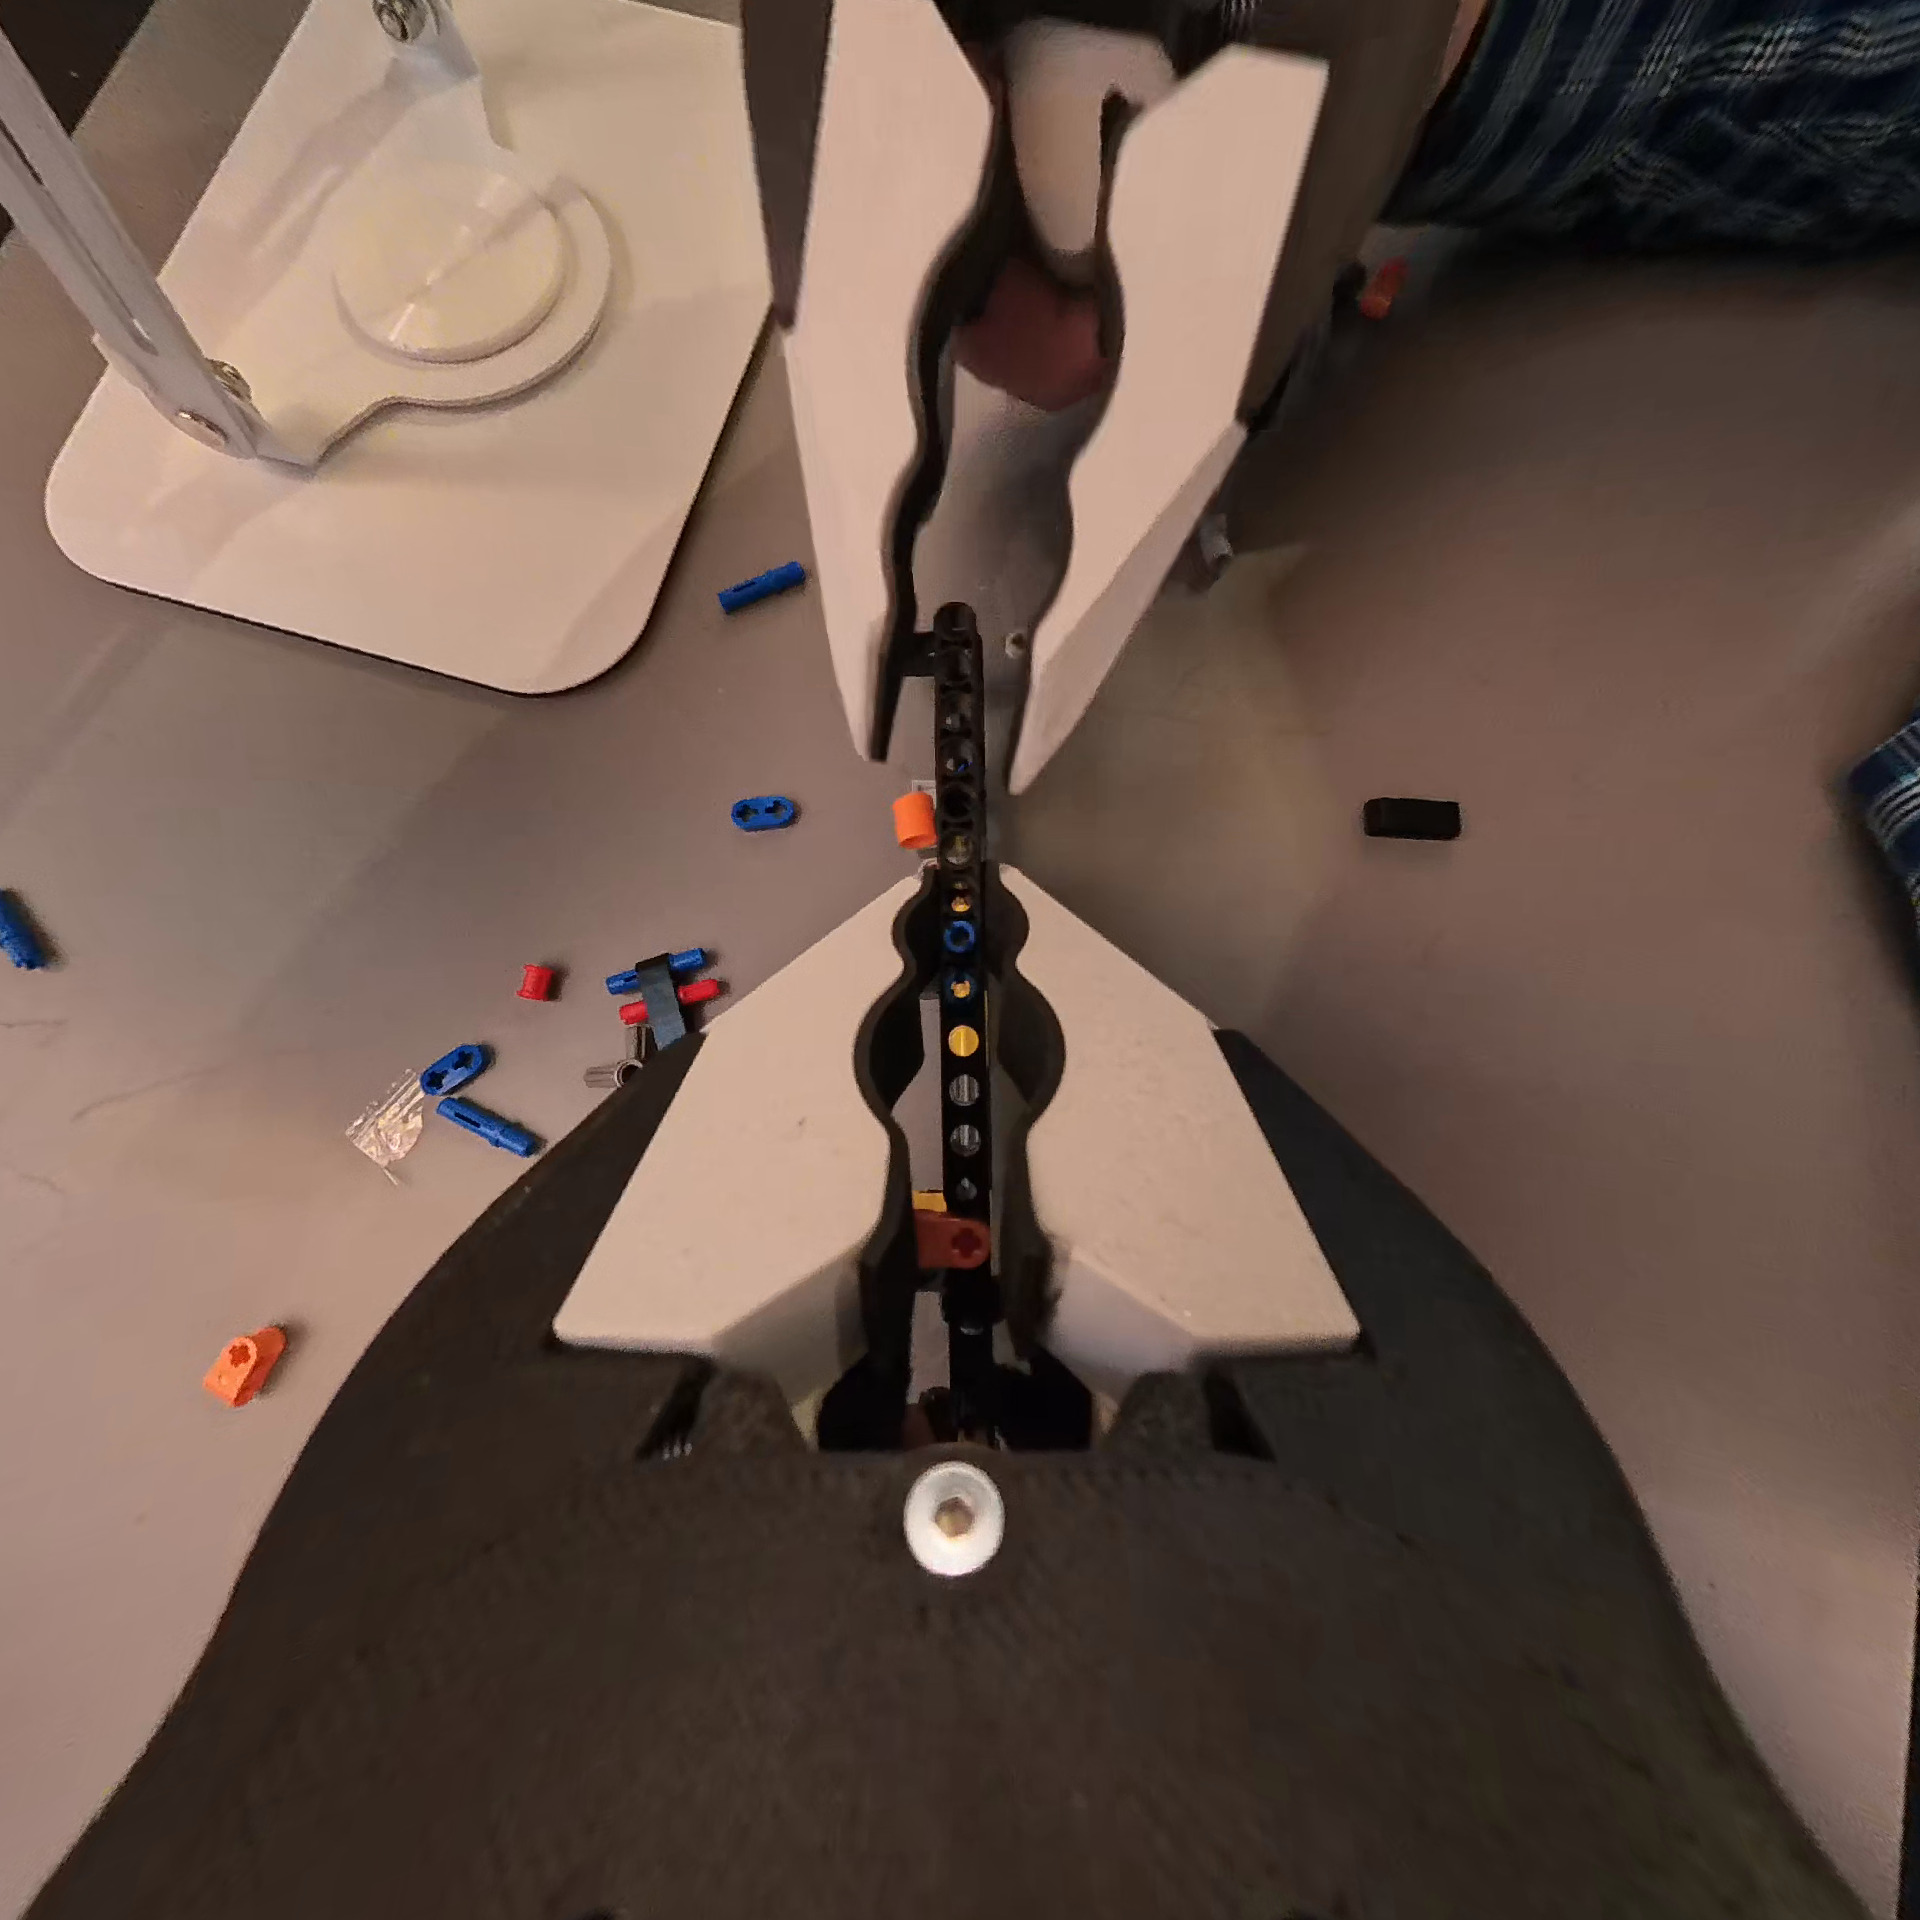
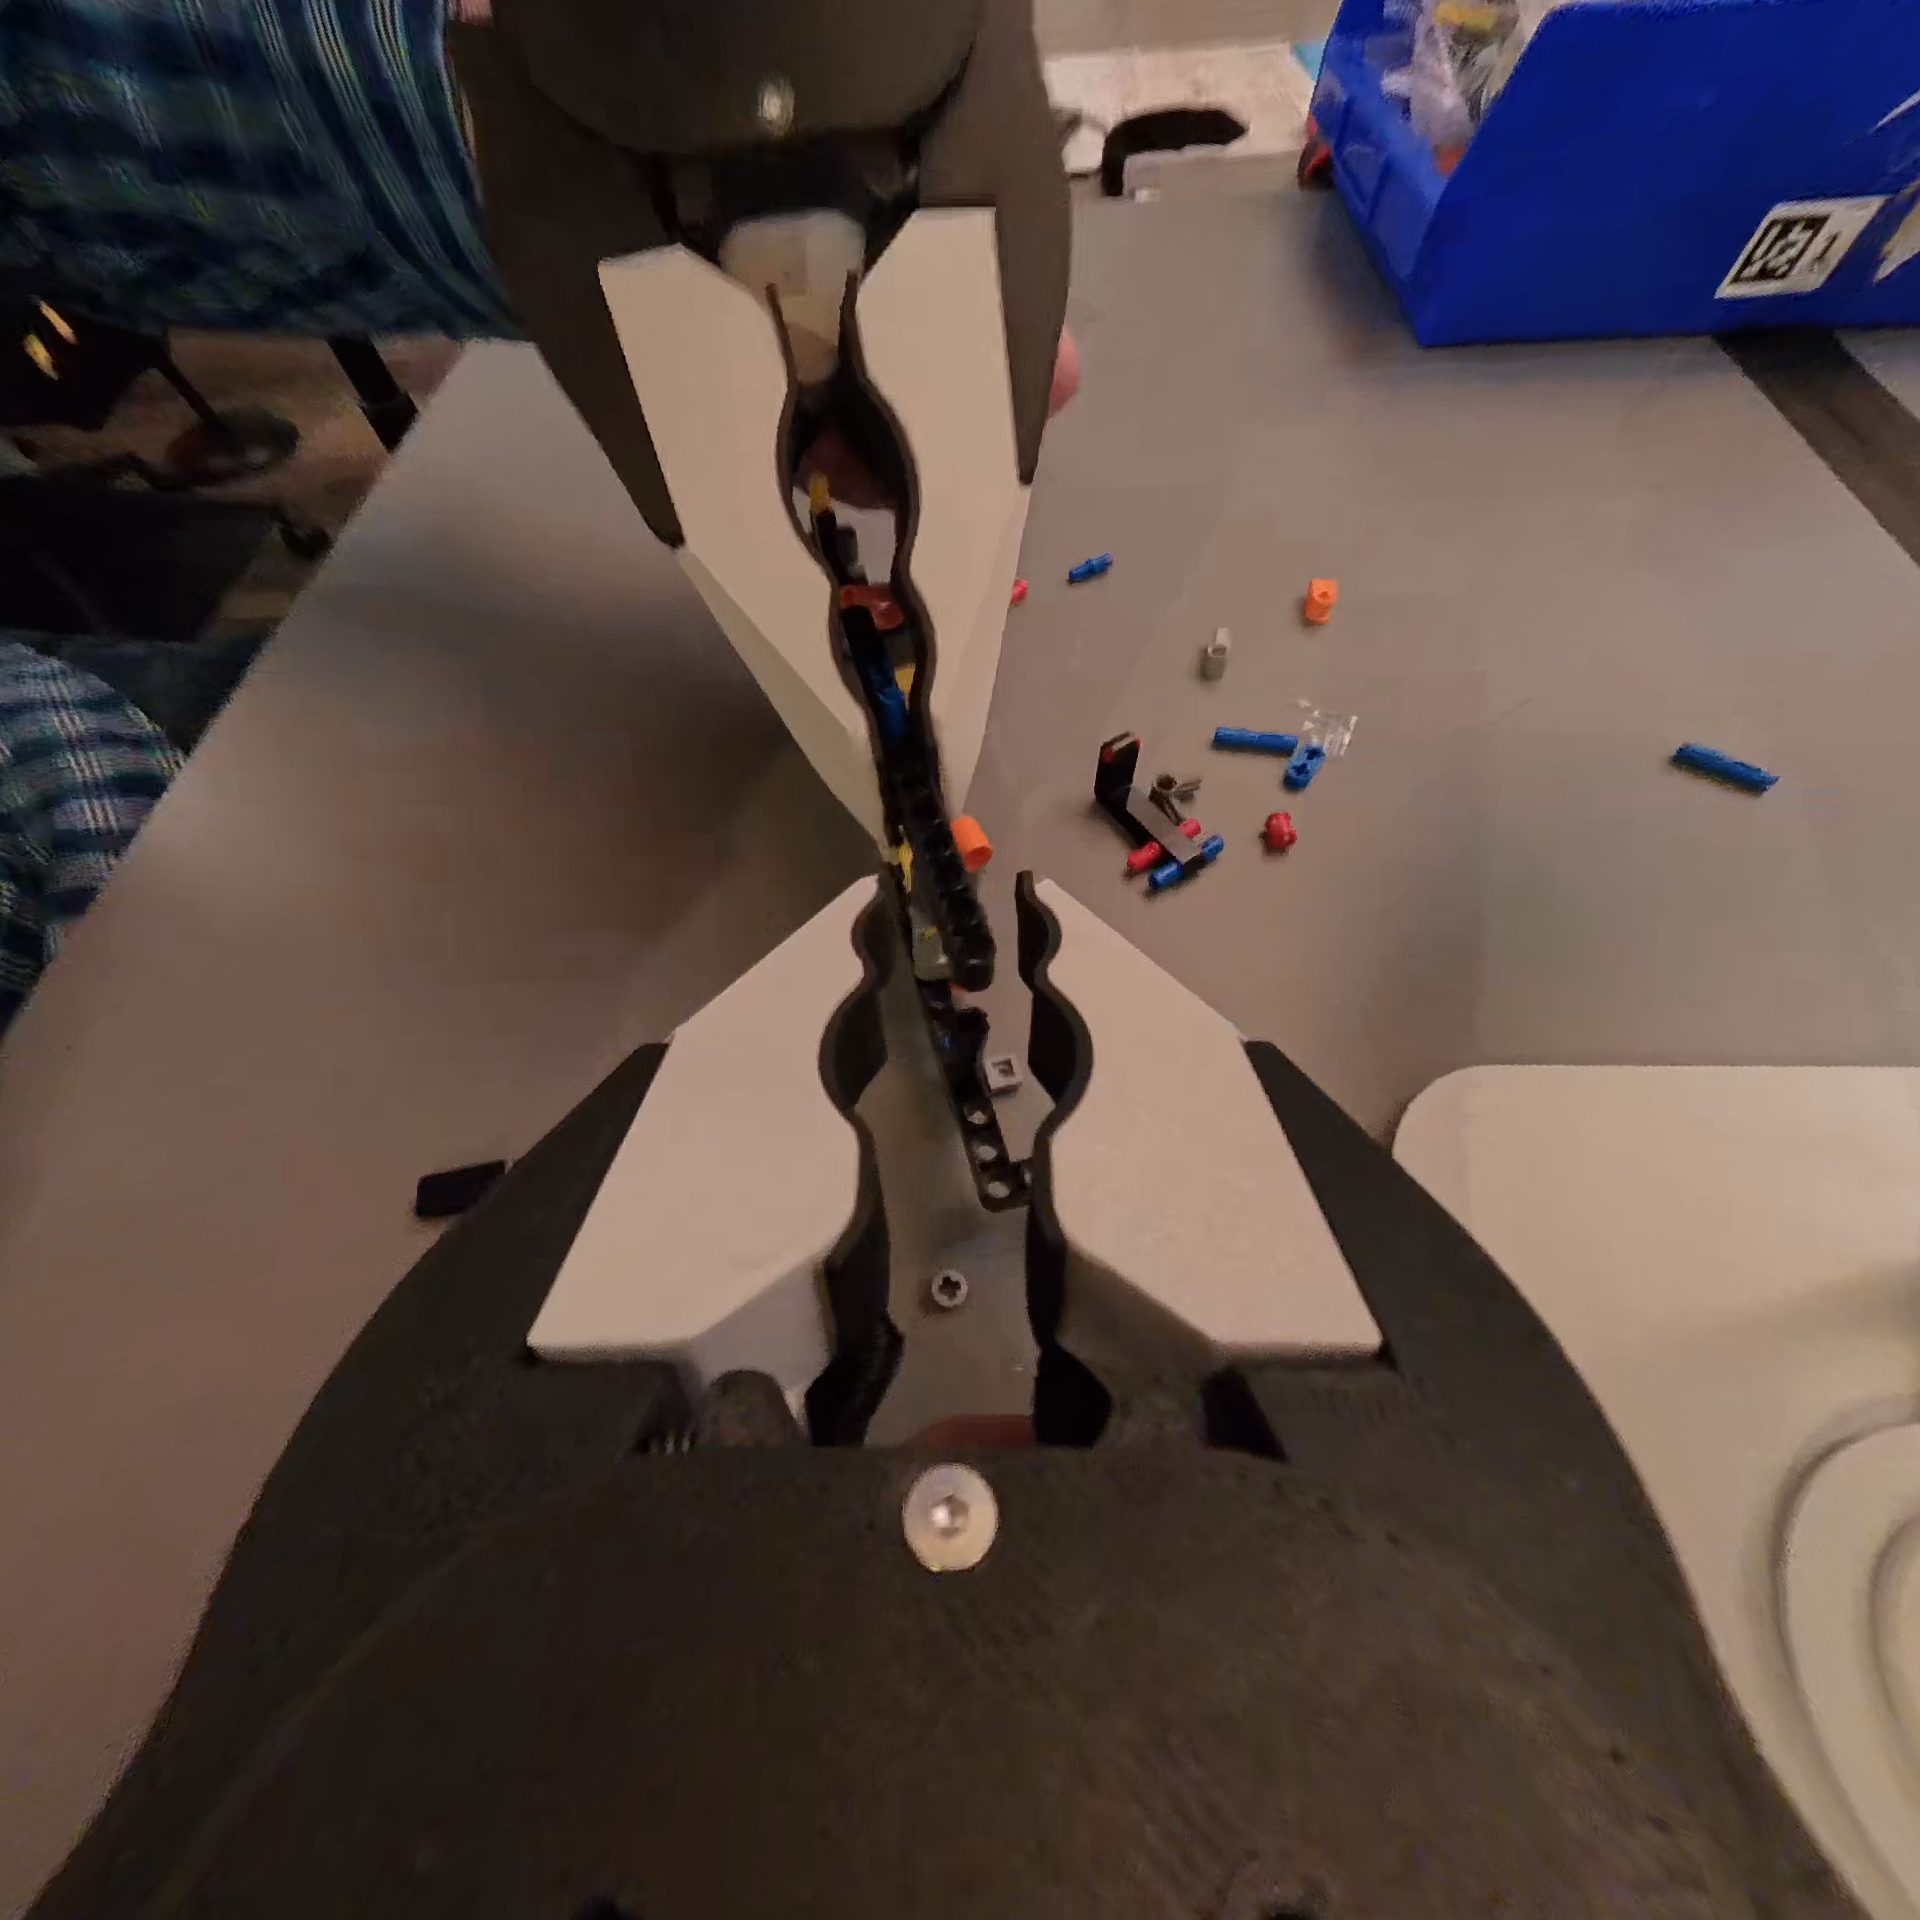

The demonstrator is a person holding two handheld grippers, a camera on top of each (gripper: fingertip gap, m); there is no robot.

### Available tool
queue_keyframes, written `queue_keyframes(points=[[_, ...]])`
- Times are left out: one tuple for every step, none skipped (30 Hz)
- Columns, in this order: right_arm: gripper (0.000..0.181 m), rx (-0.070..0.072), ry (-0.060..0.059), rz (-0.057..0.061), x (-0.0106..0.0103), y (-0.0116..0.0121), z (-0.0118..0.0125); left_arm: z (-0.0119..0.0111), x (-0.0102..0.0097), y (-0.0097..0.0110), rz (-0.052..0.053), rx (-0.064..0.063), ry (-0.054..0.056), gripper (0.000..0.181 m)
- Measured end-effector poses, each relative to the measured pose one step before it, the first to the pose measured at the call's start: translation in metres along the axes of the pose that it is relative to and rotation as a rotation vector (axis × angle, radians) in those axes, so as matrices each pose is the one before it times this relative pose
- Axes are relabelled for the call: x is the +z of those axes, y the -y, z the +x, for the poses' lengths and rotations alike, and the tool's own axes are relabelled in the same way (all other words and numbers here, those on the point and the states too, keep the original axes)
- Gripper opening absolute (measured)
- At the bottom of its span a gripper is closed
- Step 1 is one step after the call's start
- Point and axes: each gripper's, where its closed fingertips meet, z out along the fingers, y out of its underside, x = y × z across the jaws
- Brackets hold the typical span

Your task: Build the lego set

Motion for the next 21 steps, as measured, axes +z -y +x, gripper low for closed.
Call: queue_keyframes(points=[[0.02, -0.0035, 0.005, -0.0131, 0.00271, -0.00275, -0.00181, -0.00061, 0.00019, 0.00025, 0.0023, -0.0079, -0.0019, 0.005], [0.023, 0.0017, 0.0016, -0.0116, 0.00211, -0.00238, -0.00111, -0.00025, 0.00009, 0.00012, 0.0003, -0.0013, 0.0003, 0.005], [0.027, -0.0089, -0.0142, -0.014, 0.00162, -0.00211, 0.00084, 0.0005, 0.0003, 0.00048, 0.0028, 0.0017, 0.0, 0.005], [0.028, -0.0055, -0.0088, 0.0021, 0.00114, 0.00102, 0.00007, 0.00126, 0.00057, 0.00058, 0.0044, -0.0005, -0.0033, 0.005], [0.028, 0.0049, 0.0026, 0.0088, 0.00174, 0.00218, -0.00128, 0.00074, 0.00038, 0.0005, 0.0022, -0.0003, 0.0002, 0.005], [0.026, 0.0011, -0.0079, -0.0001, 0.0023, 0.0004, 0.00016, 0.00005, 0.00034, 0.00034, -0.0017, 0.0024, 0.0045, 0.005], [0.02, 0.0, -0.0081, -0.0046, 0.00226, -0.00108, 0.00043, 0.00026, 0.00024, 0.0001, -0.0037, 0.0072, 0.0036, 0.005], [0.014, -0.0022, -0.0016, -0.0015, 0.00144, -0.0011, -0.0005, 0.00038, 0.00027, 0.00014, -0.0039, 0.0067, 0.0034, 0.005], [0.013, -0.0057, -0.0029, 0.0049, 0.00015, -0.00012, -0.00017, 0.00004, -0.0001, -0.00001, -0.0029, 0.0072, 0.0045, 0.005], [0.013, -0.0011, 0.0008, 0.0022, -0.00035, -0.0002, -0.00021, 0.00041, 0.00032, 0.0002, -0.0022, 0.0093, 0.0081, 0.005], [0.013, -0.0022, -0.0008, 0.0005, -0.00054, -0.00025, -0.00023, 0.00018, 0.00044, 0.00043, -0.0045, 0.0172, 0.0155, 0.008], [0.013, -0.0072, -0.0035, 0.0022, -0.0004, -0.00023, -0.00007, -0.0007, 0.00013, 0.00097, -0.0034, 0.021, 0.0243, 0.01], [0.013, -0.0029, -0.0004, 0.0042, -0.00052, -0.00019, -0.00051, -0.00092, -0.00064, 0.00275, 0.0091, 0.0193, 0.0244, 0.013], [0.012, 0.0054, 0.0014, 0.0052, -0.00046, -0.00027, -0.00031, -0.00044, -0.00076, 0.00257, 0.0097, 0.0106, 0.015, 0.015], [0.012, 0.0043, 0.0015, 0.0078, -0.0003, -0.00014, -0.00019, 0.00025, 0.0, 0.00065, -0.0007, 0.0125, 0.0085, 0.013], [0.013, 0.0044, 0.0034, 0.0083, -0.00011, -0.00007, -0.00028, 0.00072, 0.00071, -0.00051, -0.0052, 0.0216, 0.009, 0.01], [0.013, 0.0001, -0.0003, 0.0034, -0.0003, -0.00024, 0.00014, 0.00036, 0.00062, 0.00058, 0.0041, 0.0158, 0.0102, 0.007], [0.012, -0.0011, -0.0021, -0.0002, -0.00045, -0.00024, 0.00049, -0.00032, 0.00048, 0.00066, 0.0063, 0.0035, 0.0092, 0.006], [0.013, -0.0024, -0.0006, 0.0013, -0.00038, -0.00016, 0.00035, -0.00037, 0.00037, 0.00037, 0.0066, 0.0039, 0.0078, 0.006], [0.013, -0.0024, -0.0007, 0.0024, -0.00012, -0.00004, -0.00002, -0.00016, 0.00016, 0.0002, 0.0042, 0.0088, 0.0087, 0.006], [0.013, -0.0042, 0.0004, 0.0003, -0.00013, -0.00004, -0.00037, 0.00053, -0.00005, 0.00014, 0.0024, 0.0028, 0.0024, 0.006]])
